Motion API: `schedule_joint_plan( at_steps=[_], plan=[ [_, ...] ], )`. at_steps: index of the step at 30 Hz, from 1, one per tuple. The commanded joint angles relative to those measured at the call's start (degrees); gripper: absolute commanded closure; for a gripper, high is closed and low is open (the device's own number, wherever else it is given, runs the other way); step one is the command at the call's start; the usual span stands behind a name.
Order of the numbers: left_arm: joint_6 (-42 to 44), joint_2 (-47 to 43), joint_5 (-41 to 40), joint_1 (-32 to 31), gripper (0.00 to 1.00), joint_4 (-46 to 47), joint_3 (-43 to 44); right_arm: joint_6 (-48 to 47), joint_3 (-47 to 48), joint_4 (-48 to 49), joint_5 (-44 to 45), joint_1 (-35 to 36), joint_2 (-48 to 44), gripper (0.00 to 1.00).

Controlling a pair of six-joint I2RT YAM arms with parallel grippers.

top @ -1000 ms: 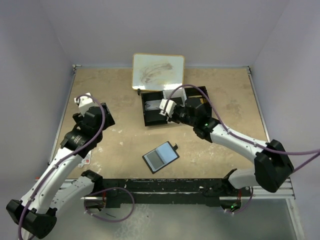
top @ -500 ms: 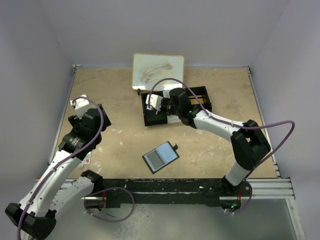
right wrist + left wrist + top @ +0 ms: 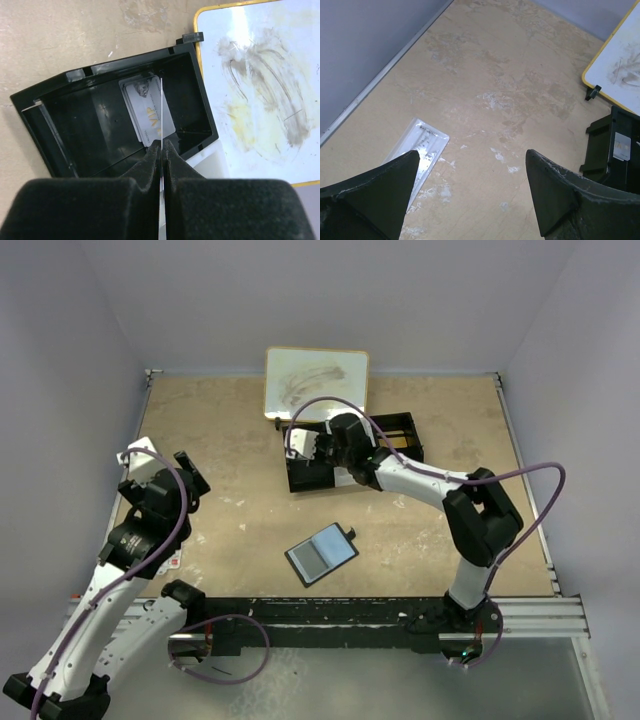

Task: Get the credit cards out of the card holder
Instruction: Place the credit card in the storage box.

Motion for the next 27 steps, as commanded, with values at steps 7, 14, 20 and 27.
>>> schedule_joint_plan(
  at_steps=[7,14,20,27],
  plan=[
    [-1.2,0.5,-1.7,0.3,0.15,0.1,0.2,-1.6,7.0,1.8,0.1,-0.4,5.9,1.00],
    [-1.0,0.5,-1.7,0.3,0.15,0.2,0.2,-3.4,10.5,1.3,2.1,-0.4,10.1,1.00],
    [-1.0,0.6,-1.9,0.3,0.15,0.3,0.2,-5.1,14.8,-0.8,4.4,-0.4,14.6,0.99],
    [-1.1,0.6,-2.3,0.3,0.15,0.1,0.2,-8.3,17.1,-1.3,6.6,-0.4,17.0,0.97]
  ],
)
